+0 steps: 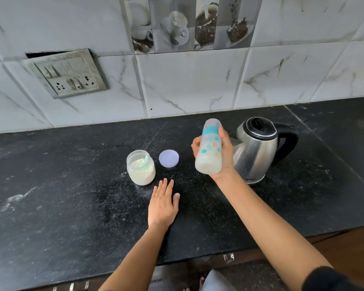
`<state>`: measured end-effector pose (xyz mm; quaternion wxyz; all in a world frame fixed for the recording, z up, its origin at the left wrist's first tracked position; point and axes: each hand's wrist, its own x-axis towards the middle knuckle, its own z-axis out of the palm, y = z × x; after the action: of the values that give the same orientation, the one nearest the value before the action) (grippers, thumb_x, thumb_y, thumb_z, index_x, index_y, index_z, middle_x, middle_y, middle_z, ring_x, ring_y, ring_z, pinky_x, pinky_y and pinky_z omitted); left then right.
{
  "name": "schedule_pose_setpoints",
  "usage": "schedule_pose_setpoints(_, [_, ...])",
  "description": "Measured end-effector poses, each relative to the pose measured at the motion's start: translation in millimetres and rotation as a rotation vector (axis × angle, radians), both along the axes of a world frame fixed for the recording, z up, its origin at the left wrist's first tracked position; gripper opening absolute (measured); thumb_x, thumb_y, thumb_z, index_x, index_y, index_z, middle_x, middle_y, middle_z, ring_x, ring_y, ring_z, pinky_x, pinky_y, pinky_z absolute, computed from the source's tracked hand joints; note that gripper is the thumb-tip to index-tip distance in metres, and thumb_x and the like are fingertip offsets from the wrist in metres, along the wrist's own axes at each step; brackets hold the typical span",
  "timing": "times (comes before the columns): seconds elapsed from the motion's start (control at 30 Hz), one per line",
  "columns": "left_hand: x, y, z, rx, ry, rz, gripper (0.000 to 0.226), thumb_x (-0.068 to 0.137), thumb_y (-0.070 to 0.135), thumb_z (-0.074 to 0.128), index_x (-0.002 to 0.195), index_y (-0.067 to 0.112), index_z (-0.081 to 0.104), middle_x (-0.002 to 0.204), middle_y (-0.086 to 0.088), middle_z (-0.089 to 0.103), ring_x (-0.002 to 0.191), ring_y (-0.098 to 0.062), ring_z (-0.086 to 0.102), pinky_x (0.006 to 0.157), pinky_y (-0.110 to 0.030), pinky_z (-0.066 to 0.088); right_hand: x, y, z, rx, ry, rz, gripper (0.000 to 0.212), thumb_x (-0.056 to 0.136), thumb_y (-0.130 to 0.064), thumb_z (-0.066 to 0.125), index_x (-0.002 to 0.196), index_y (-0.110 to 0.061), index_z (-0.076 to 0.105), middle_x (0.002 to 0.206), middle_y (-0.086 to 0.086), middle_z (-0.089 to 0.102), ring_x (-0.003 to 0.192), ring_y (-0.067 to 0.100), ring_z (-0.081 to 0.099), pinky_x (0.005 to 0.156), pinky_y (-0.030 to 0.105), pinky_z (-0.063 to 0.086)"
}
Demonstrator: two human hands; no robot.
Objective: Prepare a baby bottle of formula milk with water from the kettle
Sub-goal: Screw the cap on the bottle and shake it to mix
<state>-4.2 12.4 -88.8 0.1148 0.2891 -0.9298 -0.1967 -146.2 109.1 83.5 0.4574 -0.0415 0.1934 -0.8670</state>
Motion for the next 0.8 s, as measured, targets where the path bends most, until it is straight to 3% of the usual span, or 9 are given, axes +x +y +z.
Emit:
schedule_pose_setpoints(0.1, [0, 0, 1, 0.010, 0.003, -0.003, 0.054, 0.102, 0.040, 0.031, 0.151, 0.020, 0.024, 0.159, -0.003, 0.017, 0.147, -0.014, 0.007, 0.117, -0.025, -0.006, 4, -3, -5, -0.008, -0.070, 0.022, 0.032, 0.079, -0.042, 0.066, 0.099, -0.016, 0.065, 0.070, 0.009, 0.055, 0.056, 0.020, 0.061, 0.056, 0.033, 0.057])
schedule_pose_setpoints(0.17, [0, 1, 1, 0.019, 0.014, -0.001, 0.054, 0.101, 0.040, 0.032, 0.151, 0.020, 0.025, 0.159, -0.003, 0.018, 0.147, -0.014, 0.007, 0.117, -0.025, -0.006, 11, -3, -12, 0.021, 0.042, 0.124, 0.037, 0.075, -0.042, 0.072, 0.106, -0.022, 0.069, 0.082, 0.010, 0.058, 0.063, 0.019, 0.066, 0.063, 0.036, 0.059])
schedule_pose_setpoints(0.23, [0, 0, 0, 0.014, 0.013, -0.001, 0.054, 0.101, 0.040, 0.032, 0.151, 0.020, 0.025, 0.159, -0.003, 0.018, 0.147, -0.014, 0.007, 0.117, -0.025, -0.006, 10, -4, -14, -0.009, 0.010, 0.198, 0.065, 0.062, -0.031, 0.086, 0.122, -0.018, 0.062, 0.091, 0.013, 0.065, 0.067, 0.023, 0.069, 0.062, 0.037, 0.060])
schedule_pose_setpoints(0.3, [0, 1, 0, 0.008, 0.005, -0.003, 0.054, 0.101, 0.041, 0.031, 0.151, 0.020, 0.024, 0.159, -0.003, 0.017, 0.147, -0.014, 0.007, 0.117, -0.025, -0.006, 0, -4, -14, -0.109, -0.102, 0.223, 0.099, 0.060, -0.022, 0.089, 0.144, -0.017, 0.037, 0.093, 0.018, 0.071, 0.068, 0.028, 0.071, 0.060, 0.037, 0.060])
schedule_pose_setpoints(0.33, [0, 1, 0, 0.008, 0.006, -0.001, 0.054, 0.101, 0.041, 0.030, 0.151, 0.020, 0.024, 0.159, -0.003, 0.017, 0.147, -0.014, 0.007, 0.117, -0.025, -0.006, -2, -6, -12, -0.132, -0.116, 0.237, 0.100, 0.062, -0.021, 0.087, 0.145, -0.019, 0.032, 0.095, 0.018, 0.071, 0.067, 0.028, 0.071, 0.060, 0.036, 0.060])
schedule_pose_setpoints(0.47, [0, 0, -1, 0.010, 0.007, -0.001, 0.054, 0.101, 0.041, 0.031, 0.150, 0.021, 0.025, 0.159, -0.002, 0.018, 0.147, -0.014, 0.007, 0.117, -0.024, -0.007, 6, -3, -19, -0.100, 0.120, 0.272, 0.060, 0.076, -0.029, 0.074, 0.130, -0.034, 0.048, 0.092, 0.011, 0.063, 0.061, 0.021, 0.062, 0.055, 0.029, 0.055])
schedule_pose_setpoints(0.53, [0, 0, -1, 0.008, 0.013, 0.000, 0.054, 0.101, 0.041, 0.031, 0.150, 0.020, 0.025, 0.159, -0.002, 0.018, 0.147, -0.014, 0.008, 0.117, -0.024, -0.006, 5, -5, -10, -0.070, 0.169, 0.232, 0.056, 0.072, -0.030, 0.077, 0.123, -0.030, 0.053, 0.087, 0.009, 0.061, 0.059, 0.019, 0.061, 0.054, 0.028, 0.054])
schedule_pose_setpoints(0.67, [1, 0, 0, 0.009, 0.013, 0.003, 0.053, 0.101, 0.041, 0.031, 0.150, 0.020, 0.025, 0.159, -0.002, 0.018, 0.147, -0.014, 0.008, 0.118, -0.025, -0.005, -4, -10, -3, -0.050, 0.018, 0.188, 0.061, 0.048, -0.022, 0.091, 0.095, -0.009, 0.054, 0.081, 0.007, 0.063, 0.055, 0.019, 0.063, 0.052, 0.026, 0.055])
schedule_pose_setpoints(0.8, [1, -1, -1, 0.009, 0.006, -0.002, 0.054, 0.101, 0.041, 0.030, 0.151, 0.021, 0.024, 0.159, -0.002, 0.017, 0.147, -0.013, 0.007, 0.118, -0.025, -0.006, 16, -5, -8, -0.005, 0.231, 0.197, 0.040, 0.075, -0.033, 0.072, 0.113, -0.025, 0.063, 0.085, 0.008, 0.060, 0.057, 0.019, 0.060, 0.051, 0.028, 0.053])
